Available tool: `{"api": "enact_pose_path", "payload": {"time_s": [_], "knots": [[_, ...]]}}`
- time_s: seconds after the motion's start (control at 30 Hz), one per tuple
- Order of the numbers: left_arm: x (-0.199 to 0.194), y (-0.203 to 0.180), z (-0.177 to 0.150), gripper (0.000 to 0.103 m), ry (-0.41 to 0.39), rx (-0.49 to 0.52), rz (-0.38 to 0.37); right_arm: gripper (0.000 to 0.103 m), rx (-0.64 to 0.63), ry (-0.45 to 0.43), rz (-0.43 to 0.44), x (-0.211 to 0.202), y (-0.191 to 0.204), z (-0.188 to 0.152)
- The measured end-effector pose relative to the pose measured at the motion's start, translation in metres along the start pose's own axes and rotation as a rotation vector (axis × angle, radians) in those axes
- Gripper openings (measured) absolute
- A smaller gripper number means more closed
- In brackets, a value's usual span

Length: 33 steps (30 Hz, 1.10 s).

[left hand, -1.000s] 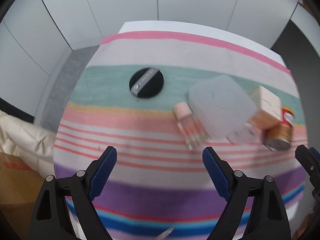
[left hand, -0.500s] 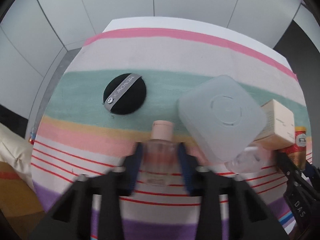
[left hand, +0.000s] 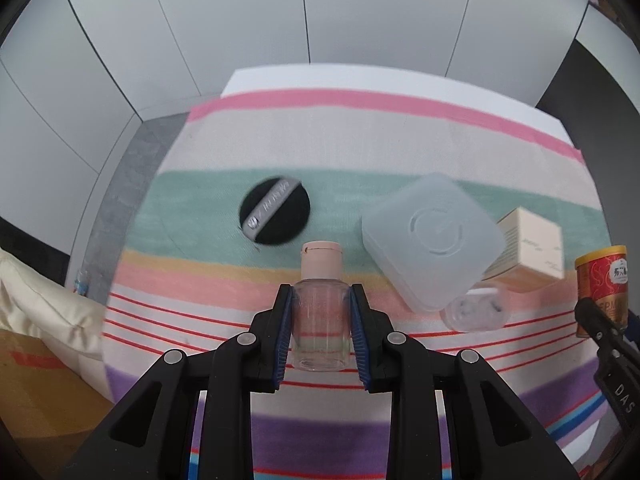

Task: Organize objects
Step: 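Grasp the pink-capped clear bottle with the left tool while the right tool grasps the red-gold can, then lift the clear bottle and red-gold can with both tools off the table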

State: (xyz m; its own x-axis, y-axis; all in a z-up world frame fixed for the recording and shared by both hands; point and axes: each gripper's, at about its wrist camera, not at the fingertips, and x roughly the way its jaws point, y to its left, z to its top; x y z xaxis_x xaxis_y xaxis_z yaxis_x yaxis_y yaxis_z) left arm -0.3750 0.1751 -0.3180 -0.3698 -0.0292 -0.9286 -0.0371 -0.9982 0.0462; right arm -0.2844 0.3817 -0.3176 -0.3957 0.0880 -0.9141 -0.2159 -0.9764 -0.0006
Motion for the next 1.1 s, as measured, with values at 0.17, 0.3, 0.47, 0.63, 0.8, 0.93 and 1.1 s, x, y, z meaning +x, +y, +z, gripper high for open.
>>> {"api": "enact_pose_path", "payload": {"time_s": [0.17, 0.3, 0.47, 0.63, 0.8, 0.93, 1.1], "knots": [[-0.045, 0.004, 0.011, 0.028, -0.042, 0.025, -0.027, 0.056, -0.036, -0.041, -0.004, -0.042, -0.007, 0.017], [-0.094, 0.011, 0.027, 0.028, -0.103, 0.028, -0.039, 0.056, -0.058, -0.093, 0.000, -0.088, -0.008, 0.032], [-0.166, 0.012, 0.034, 0.028, -0.186, 0.074, -0.058, 0.056, -0.078, -0.142, -0.009, -0.149, -0.017, 0.047], [-0.217, 0.012, 0.036, 0.028, -0.175, 0.061, -0.028, 0.056, -0.094, -0.190, 0.008, -0.207, -0.014, 0.055], [-0.254, 0.011, 0.032, 0.028, -0.220, 0.072, -0.019, 0.056, -0.109, -0.238, 0.015, -0.255, -0.012, 0.054], [-0.268, 0.010, 0.025, 0.028, -0.224, 0.054, -0.034, 0.056, -0.110, -0.250, 0.019, -0.270, -0.014, 0.047], [-0.273, 0.006, 0.017, 0.028, -0.222, 0.056, -0.024, 0.056, -0.104, -0.251, 0.035, -0.276, -0.020, 0.037]]}}
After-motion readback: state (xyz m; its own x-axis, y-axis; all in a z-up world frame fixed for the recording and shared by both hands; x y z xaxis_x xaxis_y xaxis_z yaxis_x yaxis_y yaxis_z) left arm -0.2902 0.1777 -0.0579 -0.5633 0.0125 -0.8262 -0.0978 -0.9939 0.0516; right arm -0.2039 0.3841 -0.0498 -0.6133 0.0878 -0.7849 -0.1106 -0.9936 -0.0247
